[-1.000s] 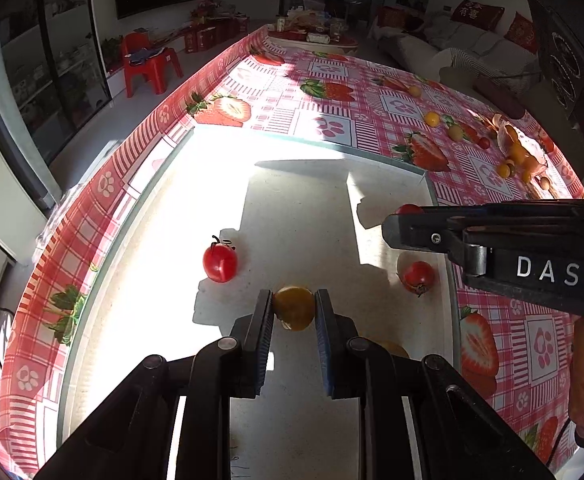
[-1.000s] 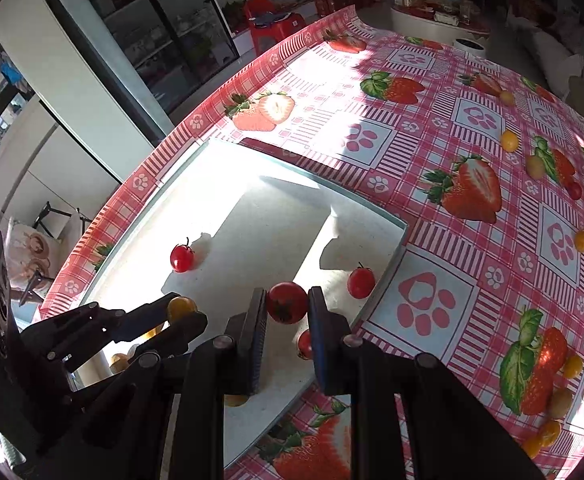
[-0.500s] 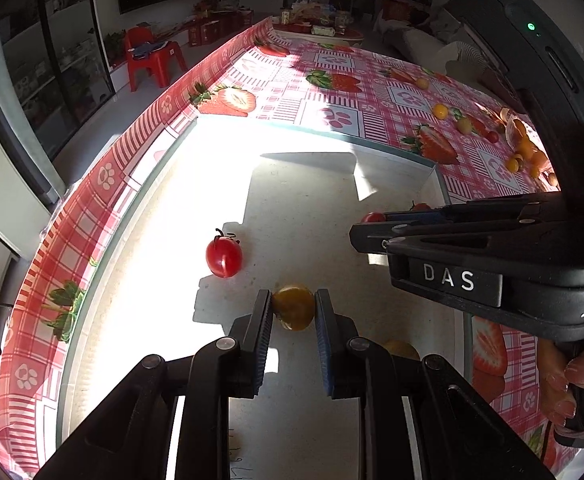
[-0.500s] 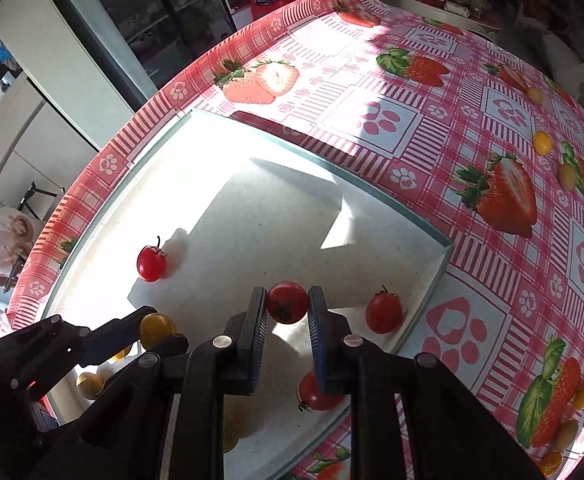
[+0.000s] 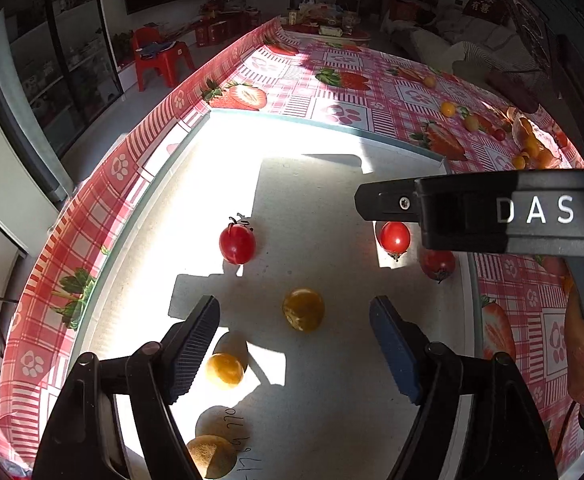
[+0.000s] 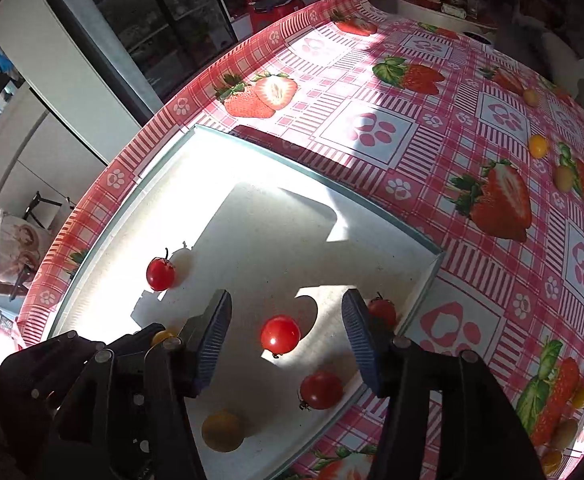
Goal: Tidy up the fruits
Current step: 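Open both grippers to drop the fruits into the tray, then move both tools back over the tablecloth toward the yellow fruits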
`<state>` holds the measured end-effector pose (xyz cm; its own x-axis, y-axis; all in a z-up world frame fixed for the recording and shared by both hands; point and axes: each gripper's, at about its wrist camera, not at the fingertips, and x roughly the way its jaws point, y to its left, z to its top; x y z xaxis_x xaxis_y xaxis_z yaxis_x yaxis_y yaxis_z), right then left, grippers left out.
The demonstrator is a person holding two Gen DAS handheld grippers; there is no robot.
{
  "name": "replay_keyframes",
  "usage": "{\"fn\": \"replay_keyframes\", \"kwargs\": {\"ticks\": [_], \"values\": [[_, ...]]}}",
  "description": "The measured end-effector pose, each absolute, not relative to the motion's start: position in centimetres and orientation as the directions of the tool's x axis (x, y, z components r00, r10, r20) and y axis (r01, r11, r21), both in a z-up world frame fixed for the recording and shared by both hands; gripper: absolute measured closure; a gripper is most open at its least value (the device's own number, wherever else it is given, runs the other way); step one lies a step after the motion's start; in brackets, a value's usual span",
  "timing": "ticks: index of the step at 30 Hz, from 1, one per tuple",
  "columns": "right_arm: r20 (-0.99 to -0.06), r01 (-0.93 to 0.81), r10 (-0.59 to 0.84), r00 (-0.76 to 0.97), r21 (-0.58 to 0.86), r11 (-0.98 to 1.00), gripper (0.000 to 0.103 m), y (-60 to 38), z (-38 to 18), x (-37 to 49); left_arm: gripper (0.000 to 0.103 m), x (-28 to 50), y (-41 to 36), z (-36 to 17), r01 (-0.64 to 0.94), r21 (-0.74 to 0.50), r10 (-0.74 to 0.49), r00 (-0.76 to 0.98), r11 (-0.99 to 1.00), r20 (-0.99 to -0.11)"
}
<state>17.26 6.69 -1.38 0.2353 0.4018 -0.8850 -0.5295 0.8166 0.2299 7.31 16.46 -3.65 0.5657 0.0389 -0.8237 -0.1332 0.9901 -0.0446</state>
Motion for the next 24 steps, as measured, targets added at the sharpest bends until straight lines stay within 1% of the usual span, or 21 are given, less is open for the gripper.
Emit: {"fn": "replay_keyframes", "kwargs": {"ticks": [1, 2, 6, 8, 15, 24], "values": [[-0.879, -0.525, 0.409, 0.245, 0.234, 0.818, 0.032, 6.4, -1.0, 17.3, 0.009, 6.8, 16.5, -3.0, -0.134, -0.044, 0.046, 0.602, 0.990, -0.797], [-0.874, -0.521, 0.415, 0.253, 0.239, 0.820, 0.032, 6.1, -0.7, 17.2, 0.009, 6.6, 16.4, -2.6, -0.125, -0.050, 0.038, 0.614, 0.991, -0.788], [-0.858, -0.500, 0.427, 0.285, 0.247, 0.830, 0.029, 4.7, 0.5, 17.1, 0.009, 6.7, 16.4, -2.2, -0.121, -0.051, 0.032, 0.599, 0.991, -0.800], [-0.849, -0.484, 0.435, 0.300, 0.257, 0.836, 0.023, 3.7, 1.1, 16.9, 0.009, 6.5, 16.2, -1.9, -0.117, -0.058, 0.024, 0.599, 0.991, -0.800], [-0.836, -0.424, 0.433, 0.337, 0.275, 0.863, 0.022, -1.3, 2.4, 15.6, 0.009, 5.7, 13.7, -0.1, -0.068, -0.041, 0.010, 0.617, 0.997, -0.787], [-0.856, -0.287, 0.360, 0.372, 0.262, 0.921, 0.021, -11.2, 1.6, 13.2, 0.009, 5.3, 7.6, 2.1, 0.052, -0.019, -0.048, 0.637, 0.998, -0.769]]}}
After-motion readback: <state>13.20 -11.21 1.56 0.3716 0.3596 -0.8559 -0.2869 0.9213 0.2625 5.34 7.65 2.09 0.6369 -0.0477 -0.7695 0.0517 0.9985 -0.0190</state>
